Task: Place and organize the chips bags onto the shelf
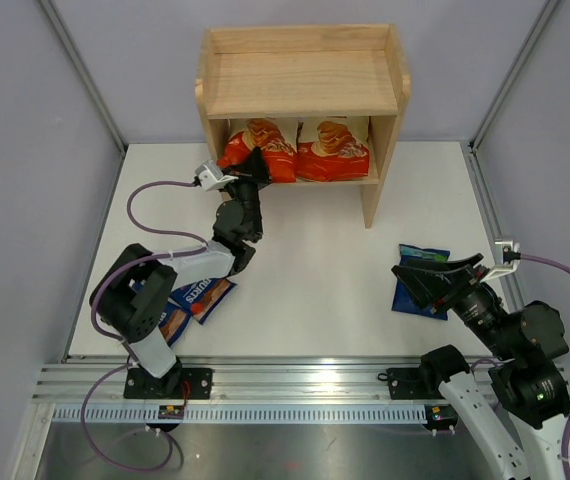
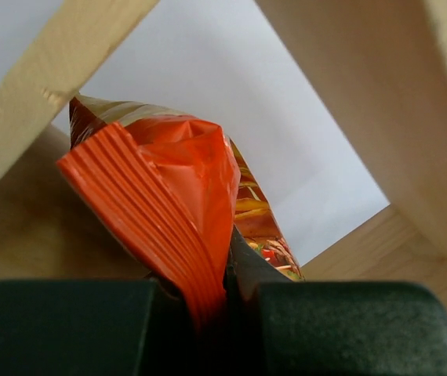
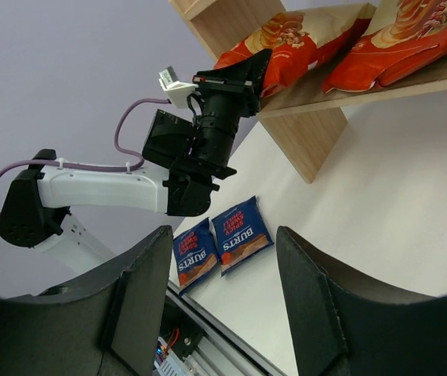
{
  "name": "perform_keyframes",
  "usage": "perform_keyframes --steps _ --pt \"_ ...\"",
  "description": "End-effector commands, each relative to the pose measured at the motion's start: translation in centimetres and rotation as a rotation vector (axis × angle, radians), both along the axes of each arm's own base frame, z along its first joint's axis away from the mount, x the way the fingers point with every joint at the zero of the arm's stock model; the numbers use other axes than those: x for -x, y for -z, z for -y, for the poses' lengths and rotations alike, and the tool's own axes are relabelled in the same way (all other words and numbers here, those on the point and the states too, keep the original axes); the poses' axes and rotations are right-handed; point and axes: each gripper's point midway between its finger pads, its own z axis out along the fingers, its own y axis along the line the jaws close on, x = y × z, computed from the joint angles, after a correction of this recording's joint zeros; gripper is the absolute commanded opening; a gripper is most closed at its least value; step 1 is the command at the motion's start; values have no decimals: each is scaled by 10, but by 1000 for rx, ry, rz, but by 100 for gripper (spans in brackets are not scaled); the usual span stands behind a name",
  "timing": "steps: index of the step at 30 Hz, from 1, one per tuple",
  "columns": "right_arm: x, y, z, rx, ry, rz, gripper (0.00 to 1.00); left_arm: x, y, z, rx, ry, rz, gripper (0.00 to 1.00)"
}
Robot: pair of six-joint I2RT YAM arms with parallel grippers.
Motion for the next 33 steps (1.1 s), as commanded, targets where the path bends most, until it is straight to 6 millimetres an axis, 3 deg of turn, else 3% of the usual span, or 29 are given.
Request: perform_keyframes --steps 1,7,12,16,21,26,33 --pt "1 -11 -4 2 -27 47 63 32 -93 -35 251 -47 352 2" --pt "0 -9 -5 3 -28 42 63 31 -73 -20 234 19 324 2" --pt "2 -11 -5 -2 -34 45 63 48 -67 7 205 69 297 0" --pt "4 -12 -5 -7 -38 39 63 55 -64 13 216 97 290 0" --pt "5 -11 -6 -8 -45 34 62 60 -63 6 215 72 277 0" --pt "3 -8 -8 -12 -51 30 62 50 -58 -9 227 45 274 1" --pt "-3 -4 -9 -11 -48 19 62 43 -65 -13 208 -18 274 1"
